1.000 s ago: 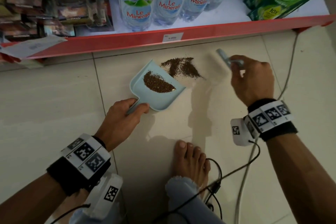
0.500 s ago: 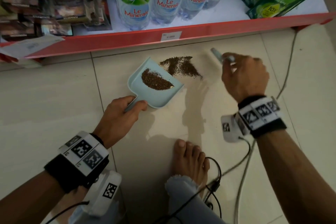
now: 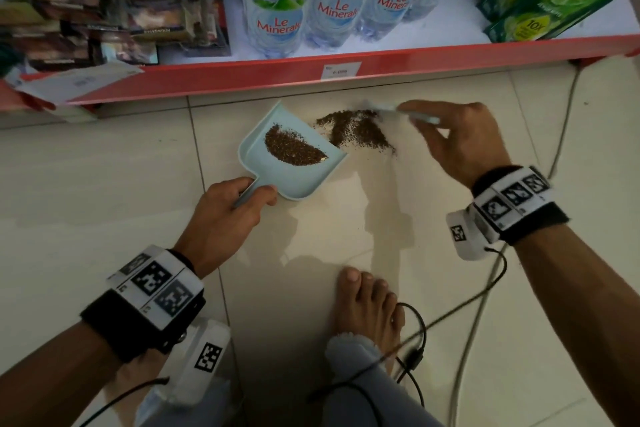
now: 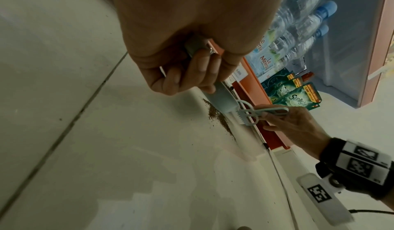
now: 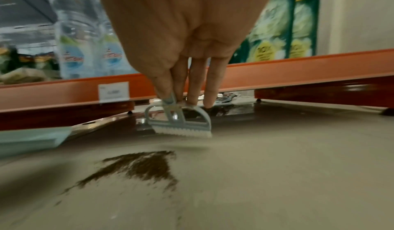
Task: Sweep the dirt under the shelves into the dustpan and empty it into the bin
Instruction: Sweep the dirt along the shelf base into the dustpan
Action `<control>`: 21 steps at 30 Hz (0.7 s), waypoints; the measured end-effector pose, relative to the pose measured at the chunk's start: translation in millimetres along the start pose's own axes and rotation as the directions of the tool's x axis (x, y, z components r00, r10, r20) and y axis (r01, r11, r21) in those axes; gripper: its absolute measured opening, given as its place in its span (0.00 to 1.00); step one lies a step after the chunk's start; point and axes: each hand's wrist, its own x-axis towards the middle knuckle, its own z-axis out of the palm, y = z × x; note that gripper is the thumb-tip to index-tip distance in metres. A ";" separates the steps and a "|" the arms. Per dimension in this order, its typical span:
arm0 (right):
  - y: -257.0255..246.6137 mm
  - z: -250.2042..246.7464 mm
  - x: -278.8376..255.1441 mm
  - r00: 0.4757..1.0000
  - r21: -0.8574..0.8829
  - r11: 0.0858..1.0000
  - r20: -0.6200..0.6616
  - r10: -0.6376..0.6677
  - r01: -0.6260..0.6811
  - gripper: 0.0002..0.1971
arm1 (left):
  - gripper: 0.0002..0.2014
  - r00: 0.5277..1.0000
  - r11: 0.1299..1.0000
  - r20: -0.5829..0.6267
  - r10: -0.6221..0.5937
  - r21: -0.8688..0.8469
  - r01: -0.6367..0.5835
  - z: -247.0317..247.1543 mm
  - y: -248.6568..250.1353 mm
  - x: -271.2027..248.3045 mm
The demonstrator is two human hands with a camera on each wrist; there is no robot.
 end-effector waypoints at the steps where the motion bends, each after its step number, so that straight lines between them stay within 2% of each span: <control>1: 7.2 -3.1 -1.4 0.998 -0.046 0.998 -0.052 0.046 -0.048 0.13 | 0.14 1.000 1.000 0.000 0.000 0.001 0.000 -0.4 -0.8 0.4; 4: 30.1 -1.2 10.6 0.949 -0.238 0.919 -0.115 0.293 -0.313 0.16 | 0.13 1.000 1.000 0.028 0.006 -0.001 -0.006 2.0 0.1 1.7; 6: 30.8 12.5 27.8 0.893 -0.287 0.849 -0.072 0.443 -0.444 0.18 | 0.14 1.000 1.000 0.027 0.009 0.001 -0.009 -0.1 1.5 0.5; 7: 27.5 18.4 33.2 0.881 -0.283 0.840 -0.045 0.471 -0.463 0.18 | 0.15 0.999 1.000 0.037 0.013 0.005 -0.013 1.8 3.3 0.8; 9: 16.2 29.8 39.7 0.917 -0.240 0.895 0.039 0.397 -0.377 0.18 | 0.14 0.999 1.000 0.042 0.022 0.007 -0.022 4.6 5.5 1.2; 12: -3.4 24.3 32.9 0.973 -0.129 0.984 0.180 0.142 -0.120 0.15 | 0.14 0.999 0.999 0.032 0.033 0.018 -0.033 3.9 7.1 -1.1; 13: -6.2 16.6 28.7 0.980 -0.106 0.992 0.181 0.083 -0.065 0.14 | 0.14 0.999 0.999 0.027 0.035 0.017 -0.036 2.5 7.0 -2.2; 15: -4.2 0.1 21.0 0.995 -0.115 0.993 0.091 0.033 -0.022 0.14 | 0.15 1.000 0.999 0.011 0.029 0.017 -0.029 -0.2 5.7 -4.5; 18: 10.7 -9.1 20.5 0.991 -0.242 0.961 -0.052 0.123 -0.132 0.14 | 0.15 1.000 1.000 -0.001 0.004 0.021 -0.004 0.1 3.9 -5.3; 21: 19.6 5.0 36.2 0.934 -0.303 0.885 -0.055 0.354 -0.353 0.16 | 0.15 1.000 1.000 0.015 -0.002 0.024 0.002 3.7 5.5 -3.5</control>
